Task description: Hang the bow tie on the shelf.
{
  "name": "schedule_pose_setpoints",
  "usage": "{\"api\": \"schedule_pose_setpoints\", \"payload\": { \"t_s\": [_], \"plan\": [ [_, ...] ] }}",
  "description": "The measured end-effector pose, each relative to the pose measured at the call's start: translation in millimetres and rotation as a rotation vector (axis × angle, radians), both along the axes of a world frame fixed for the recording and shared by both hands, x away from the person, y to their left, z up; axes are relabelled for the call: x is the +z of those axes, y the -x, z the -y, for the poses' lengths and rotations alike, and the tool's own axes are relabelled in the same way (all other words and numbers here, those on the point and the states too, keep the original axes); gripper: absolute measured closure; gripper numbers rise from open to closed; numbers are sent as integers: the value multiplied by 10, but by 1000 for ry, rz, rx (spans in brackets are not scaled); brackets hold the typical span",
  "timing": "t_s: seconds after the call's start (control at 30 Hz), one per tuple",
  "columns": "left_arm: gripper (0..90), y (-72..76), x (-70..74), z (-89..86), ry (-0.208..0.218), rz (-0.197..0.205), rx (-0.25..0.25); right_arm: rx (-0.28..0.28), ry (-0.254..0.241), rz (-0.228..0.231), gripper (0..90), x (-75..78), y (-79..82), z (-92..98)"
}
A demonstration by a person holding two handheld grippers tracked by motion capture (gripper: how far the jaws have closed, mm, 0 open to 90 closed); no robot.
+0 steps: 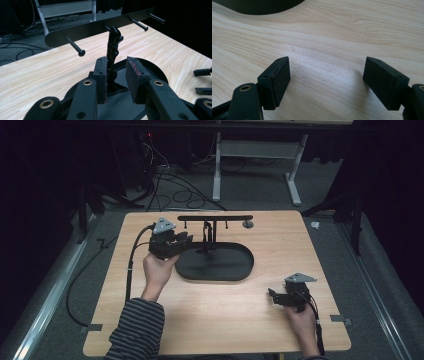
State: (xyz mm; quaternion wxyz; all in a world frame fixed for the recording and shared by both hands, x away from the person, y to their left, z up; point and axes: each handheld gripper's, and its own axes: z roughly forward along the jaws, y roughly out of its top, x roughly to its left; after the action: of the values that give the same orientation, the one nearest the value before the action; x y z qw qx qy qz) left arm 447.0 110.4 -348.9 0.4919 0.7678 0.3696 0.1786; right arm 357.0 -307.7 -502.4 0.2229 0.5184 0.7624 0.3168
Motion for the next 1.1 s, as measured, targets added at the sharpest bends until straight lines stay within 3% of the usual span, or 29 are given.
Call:
{"api": "schedule_pose_setpoints", "payload": {
  "t_s": [0.27, 1.1],
  "plan": [
    [706, 72, -10, -116, -8, 5, 22, -1, 1, 1, 229, 0, -1, 1],
    [694, 284, -118, -438, 29, -13, 57, -2, 1, 1, 230, 0, -2, 1]
  ]
}}
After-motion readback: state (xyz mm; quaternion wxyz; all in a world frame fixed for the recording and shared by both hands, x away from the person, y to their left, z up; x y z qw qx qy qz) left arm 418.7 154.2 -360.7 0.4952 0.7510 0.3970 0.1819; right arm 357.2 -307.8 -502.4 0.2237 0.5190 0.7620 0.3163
